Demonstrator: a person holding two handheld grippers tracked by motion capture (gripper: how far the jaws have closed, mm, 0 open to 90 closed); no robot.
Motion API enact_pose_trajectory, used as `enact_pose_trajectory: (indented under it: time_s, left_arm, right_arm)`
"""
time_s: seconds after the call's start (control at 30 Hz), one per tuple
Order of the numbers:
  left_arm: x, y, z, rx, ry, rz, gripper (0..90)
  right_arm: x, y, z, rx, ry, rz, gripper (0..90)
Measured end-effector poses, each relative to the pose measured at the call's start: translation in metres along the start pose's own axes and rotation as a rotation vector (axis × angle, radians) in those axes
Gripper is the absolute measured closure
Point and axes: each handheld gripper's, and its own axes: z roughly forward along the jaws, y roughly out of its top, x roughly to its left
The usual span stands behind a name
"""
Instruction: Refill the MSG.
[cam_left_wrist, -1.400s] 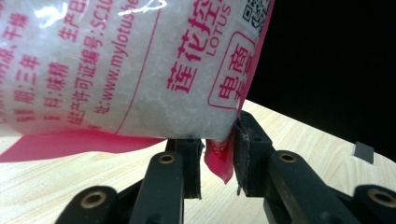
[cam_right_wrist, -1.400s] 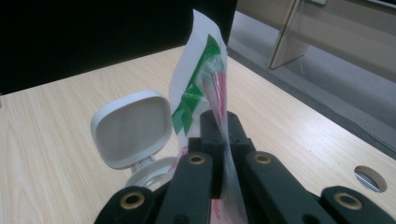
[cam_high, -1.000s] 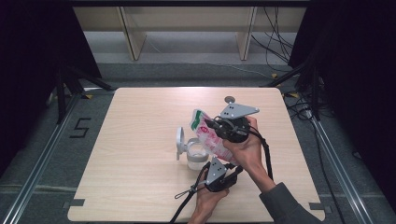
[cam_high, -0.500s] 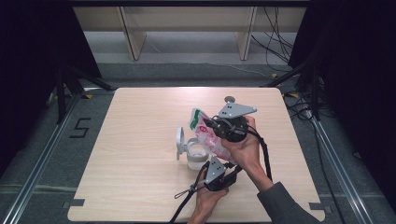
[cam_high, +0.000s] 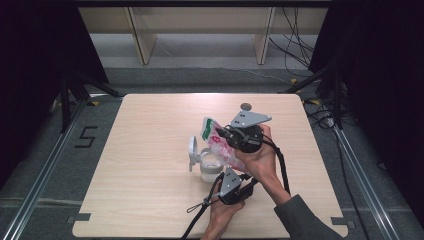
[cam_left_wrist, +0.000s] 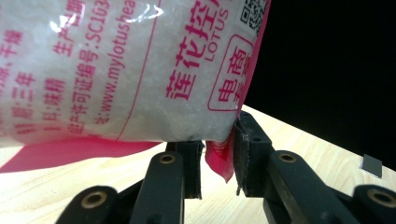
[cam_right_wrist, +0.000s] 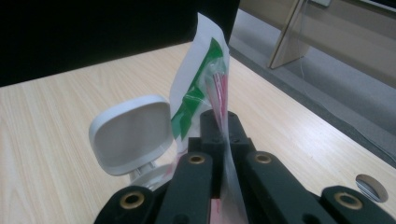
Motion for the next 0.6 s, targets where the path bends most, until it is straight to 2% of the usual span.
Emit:
enact_pose_trajectory:
  time_s: [0.1,0.13,0.17,0.27,0.33,0.4,0.43,0.57,0.6]
  left_arm:
    - [0.0,0.0005,-0.0004,-0.011,0.002,-0.003,73.6]
    - [0.0004,0.0005,-0.0005,-0.008,0.003,-0.001,73.6]
    - [0.0004,0.0004,-0.0007,0.001,0.008,0.003,73.6]
    - [0.0001,-0.0002,0.0001,-0.004,0.001,0.005,73.6]
    - [0.0003,0.0002,0.0003,-0.011,-0.001,0.0,73.6]
    - [0.0001,-0.0002,0.0002,-0.003,-0.001,0.005,73.7]
    - [-0.0003,-0.0004,0.0003,-0.005,-0.001,0.002,73.7]
    - [-0.0003,0.0001,0.0002,-0.007,-0.001,0.004,73.7]
    - [-0.0008,0.0004,-0.0007,0.005,0.01,0.006,73.7]
  right_arm:
    - [-0.0013,0.0005,-0.0007,0.001,0.011,0.004,90.0]
    - [-0.001,0.0003,-0.0014,-0.003,0.017,0.019,90.0]
    - [-0.0013,-0.0002,-0.0008,-0.018,-0.001,0.009,90.0]
    - [0.0005,-0.0006,0.001,-0.001,-0.003,-0.001,90.0]
    - [-0.0001,-0.0004,-0.0002,-0.005,0.013,0.019,90.0]
    - [0.0,-0.0009,0.0002,-0.019,-0.001,0.01,90.0]
    - [-0.0001,-0.0006,-0.0002,-0.001,0.004,0.0,90.0]
    - [-0.0006,-0.0009,-0.0004,-0.015,-0.001,0.01,90.0]
    - [-0.0002,-0.001,0.0002,-0.018,-0.001,0.009,90.0]
